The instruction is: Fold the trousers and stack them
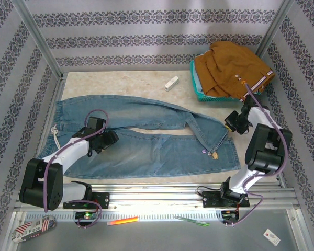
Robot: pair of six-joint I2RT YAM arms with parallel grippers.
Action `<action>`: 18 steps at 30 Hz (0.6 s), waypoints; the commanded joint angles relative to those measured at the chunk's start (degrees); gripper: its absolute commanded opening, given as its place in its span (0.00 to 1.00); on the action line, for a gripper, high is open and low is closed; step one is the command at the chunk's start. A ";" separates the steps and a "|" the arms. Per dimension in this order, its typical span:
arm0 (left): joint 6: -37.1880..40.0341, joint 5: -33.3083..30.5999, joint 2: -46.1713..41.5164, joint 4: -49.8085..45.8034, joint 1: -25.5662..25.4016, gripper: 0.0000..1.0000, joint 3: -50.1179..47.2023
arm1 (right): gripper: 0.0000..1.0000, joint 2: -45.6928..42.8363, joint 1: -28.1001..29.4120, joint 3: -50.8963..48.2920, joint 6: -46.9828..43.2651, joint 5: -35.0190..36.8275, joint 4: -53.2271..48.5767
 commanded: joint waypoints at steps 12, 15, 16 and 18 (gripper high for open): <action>4.87 3.54 0.33 -0.48 0.65 0.71 6.65 | 0.02 1.39 2.34 23.35 -1.48 11.12 -9.66; 5.28 7.03 2.31 0.06 0.65 0.73 8.02 | 0.48 7.94 2.28 27.98 -1.08 12.19 -12.54; 5.27 8.30 3.31 0.30 0.72 0.74 8.55 | 0.52 9.62 2.29 29.20 -0.95 12.69 -13.18; 5.20 10.38 4.93 0.59 0.63 0.74 9.60 | 0.55 11.01 2.27 31.36 -0.69 13.98 -14.27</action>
